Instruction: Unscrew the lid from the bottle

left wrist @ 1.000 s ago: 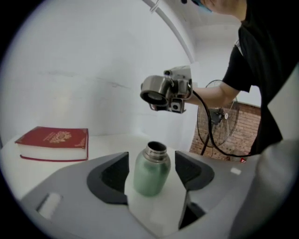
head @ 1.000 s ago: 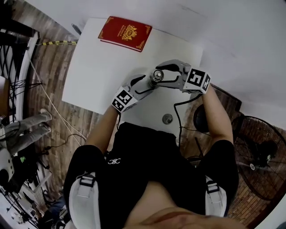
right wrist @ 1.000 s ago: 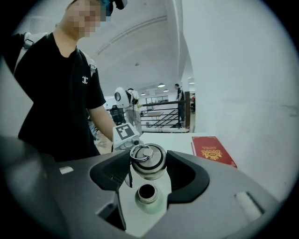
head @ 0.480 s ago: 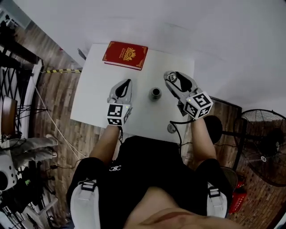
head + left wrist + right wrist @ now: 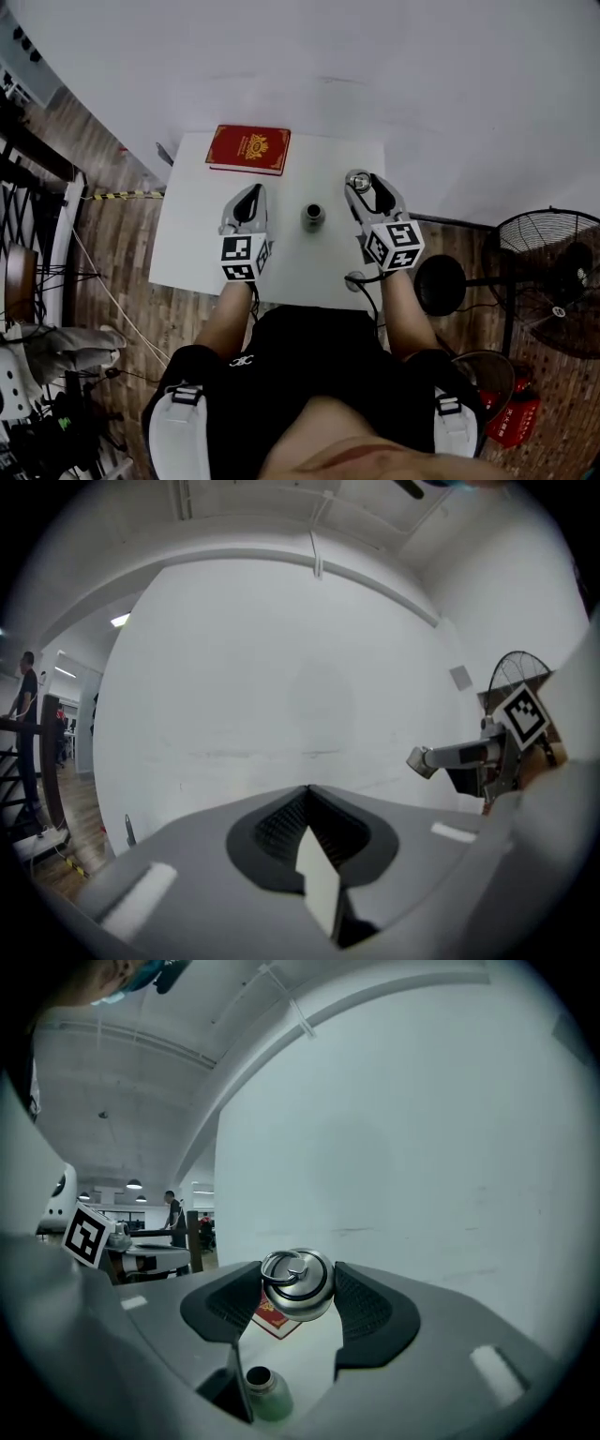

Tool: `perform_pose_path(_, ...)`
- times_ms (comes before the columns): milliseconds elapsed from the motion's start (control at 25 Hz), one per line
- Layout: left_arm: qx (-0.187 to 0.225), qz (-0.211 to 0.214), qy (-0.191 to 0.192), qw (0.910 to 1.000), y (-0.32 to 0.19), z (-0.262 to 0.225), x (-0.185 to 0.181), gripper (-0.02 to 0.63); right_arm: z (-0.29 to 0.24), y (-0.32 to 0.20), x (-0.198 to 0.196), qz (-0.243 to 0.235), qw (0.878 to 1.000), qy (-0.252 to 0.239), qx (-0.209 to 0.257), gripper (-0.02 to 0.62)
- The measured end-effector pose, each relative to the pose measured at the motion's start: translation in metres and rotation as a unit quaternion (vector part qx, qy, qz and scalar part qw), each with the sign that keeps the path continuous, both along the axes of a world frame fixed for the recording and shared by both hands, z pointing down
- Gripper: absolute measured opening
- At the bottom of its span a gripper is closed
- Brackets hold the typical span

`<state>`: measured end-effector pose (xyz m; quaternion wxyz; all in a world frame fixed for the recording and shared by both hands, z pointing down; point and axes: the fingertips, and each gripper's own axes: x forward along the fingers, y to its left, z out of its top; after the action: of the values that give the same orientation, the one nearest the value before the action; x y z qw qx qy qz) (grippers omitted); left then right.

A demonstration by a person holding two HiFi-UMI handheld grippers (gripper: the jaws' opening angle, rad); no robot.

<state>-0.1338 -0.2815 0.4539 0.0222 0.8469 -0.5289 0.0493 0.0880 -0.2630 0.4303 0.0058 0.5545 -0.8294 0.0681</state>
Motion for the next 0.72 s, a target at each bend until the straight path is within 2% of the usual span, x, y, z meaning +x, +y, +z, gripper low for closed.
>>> perform_pose_path(320,0.008,0.018,0.001,0.9998,0.016,-0.018,0.009,0.054,-0.015,0.015,-0.003,0.007,1.000,-0.004,0.013,0.247)
perform_pose_path(720,0.003,0.024,0.004,0.9997,0.014,-0.013,0.005,0.054,-0.005,0.012,-0.018,-0.007,1.000,-0.003,0.011,0.247)
